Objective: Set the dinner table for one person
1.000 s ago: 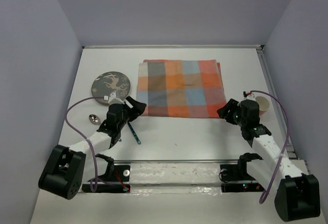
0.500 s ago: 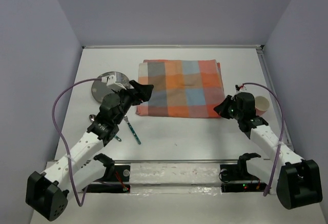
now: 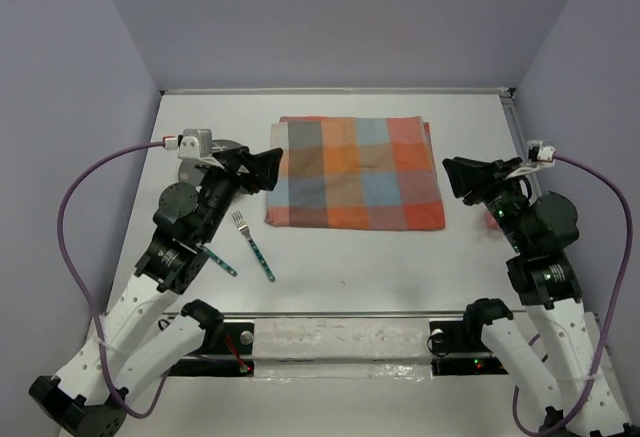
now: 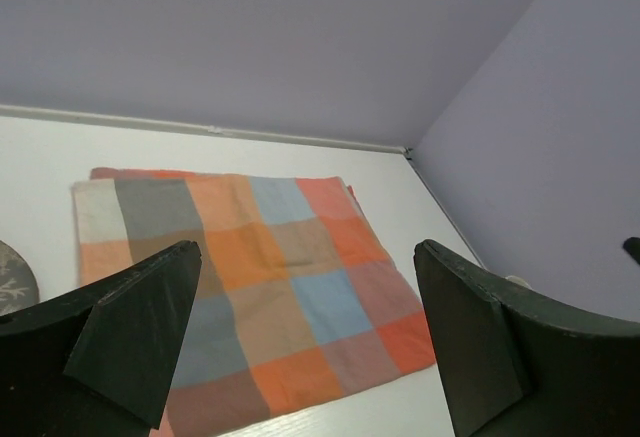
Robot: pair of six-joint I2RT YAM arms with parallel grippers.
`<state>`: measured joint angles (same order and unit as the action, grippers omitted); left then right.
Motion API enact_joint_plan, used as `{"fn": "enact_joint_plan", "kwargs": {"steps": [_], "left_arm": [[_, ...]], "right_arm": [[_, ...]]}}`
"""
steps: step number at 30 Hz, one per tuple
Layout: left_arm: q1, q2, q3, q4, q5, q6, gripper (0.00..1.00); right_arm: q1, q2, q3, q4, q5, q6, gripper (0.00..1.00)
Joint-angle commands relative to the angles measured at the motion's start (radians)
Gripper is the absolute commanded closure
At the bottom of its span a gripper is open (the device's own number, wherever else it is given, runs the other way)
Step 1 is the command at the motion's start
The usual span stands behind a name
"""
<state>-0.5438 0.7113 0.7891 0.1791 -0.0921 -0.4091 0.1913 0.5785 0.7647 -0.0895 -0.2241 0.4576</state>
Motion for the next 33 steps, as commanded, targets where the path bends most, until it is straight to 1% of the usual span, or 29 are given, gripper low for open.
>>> {"fn": "enact_joint_plan", "kwargs": {"steps": [1, 4, 5, 6, 8, 9, 11, 13, 14, 15, 16, 18, 19, 20, 21, 24, 25, 26, 27, 29, 30, 32, 33], "left_arm": [[-0.005, -0.055, 0.027, -0.018, -0.020, 0.113, 0.01], [-0.005, -0.085, 0.030, -0.030, -0.034, 0.145, 0.01], [-0.005, -0.091, 0.030, -0.032, -0.041, 0.150, 0.01], [-0.005, -0.105, 0.029, -0.035, -0.050, 0.162, 0.01], [-0.004, -0.122, 0.029, -0.038, -0.061, 0.176, 0.01], [-0.004, -0.137, 0.030, -0.047, -0.066, 0.184, 0.01], [-0.005, -0.154, 0.036, -0.069, -0.095, 0.202, 0.01], [-0.005, -0.162, 0.026, -0.084, -0.138, 0.213, 0.01], [-0.005, -0.167, 0.021, -0.084, -0.155, 0.217, 0.01], [-0.004, -0.165, 0.015, -0.086, -0.179, 0.217, 0.01], [-0.005, -0.161, 0.013, -0.087, -0.187, 0.217, 0.01], [-0.004, -0.150, 0.007, -0.082, -0.196, 0.223, 0.01], [-0.004, -0.148, 0.002, -0.084, -0.214, 0.224, 0.01], [-0.002, -0.148, -0.007, -0.084, -0.222, 0.233, 0.01], [-0.004, -0.148, -0.007, -0.086, -0.227, 0.233, 0.01], [-0.001, -0.159, -0.007, -0.092, -0.261, 0.269, 0.01], [-0.001, -0.162, -0.004, -0.092, -0.264, 0.276, 0.01], [-0.001, -0.170, 0.002, -0.096, -0.262, 0.280, 0.01], [-0.002, -0.173, 0.005, -0.098, -0.262, 0.285, 0.01], [-0.004, -0.184, -0.001, -0.096, -0.264, 0.288, 0.01], [-0.002, -0.190, -0.007, -0.087, -0.259, 0.285, 0.01], [-0.002, -0.194, -0.016, -0.076, -0.242, 0.276, 0.01], [-0.002, -0.194, -0.022, -0.064, -0.233, 0.273, 0.01]], "right_arm": [[0.005, -0.025, 0.025, -0.007, 0.002, -0.039, 0.52], [0.005, 0.023, 0.028, -0.003, -0.079, -0.024, 0.45], [0.005, 0.071, 0.031, 0.002, -0.113, -0.017, 0.43], [0.005, 0.095, 0.031, 0.028, -0.182, -0.011, 0.37], [0.005, 0.142, 0.009, 0.060, -0.218, 0.025, 0.32], [0.005, 0.191, 0.001, 0.075, -0.233, 0.035, 0.30], [0.045, 0.245, -0.019, 0.137, -0.256, 0.065, 0.28], [0.144, 0.337, -0.022, 0.189, -0.209, 0.073, 0.25], [0.190, 0.377, -0.019, 0.201, -0.166, 0.069, 0.25], [0.233, 0.473, 0.005, 0.221, -0.094, 0.072, 0.25], [0.303, 0.528, 0.030, 0.237, -0.080, 0.084, 0.25], [0.359, 0.637, 0.100, 0.282, -0.042, 0.108, 0.28], [0.381, 0.741, 0.128, 0.327, -0.034, 0.127, 0.29], [0.417, 0.792, 0.186, 0.347, -0.023, 0.130, 0.32], [0.431, 0.843, 0.186, 0.359, -0.023, 0.142, 0.34], [0.482, 1.024, 0.347, 0.424, -0.008, 0.173, 0.40], [0.491, 1.108, 0.381, 0.431, -0.011, 0.191, 0.42], [0.513, 1.148, 0.409, 0.448, -0.014, 0.202, 0.46], [0.522, 1.185, 0.460, 0.483, -0.014, 0.228, 0.46], [0.540, 1.260, 0.528, 0.487, -0.018, 0.242, 0.47], [0.556, 1.332, 0.562, 0.485, -0.012, 0.245, 0.49], [0.565, 1.400, 0.628, 0.481, -0.008, 0.272, 0.50], [0.565, 1.464, 0.692, 0.482, 0.005, 0.279, 0.50]]}}
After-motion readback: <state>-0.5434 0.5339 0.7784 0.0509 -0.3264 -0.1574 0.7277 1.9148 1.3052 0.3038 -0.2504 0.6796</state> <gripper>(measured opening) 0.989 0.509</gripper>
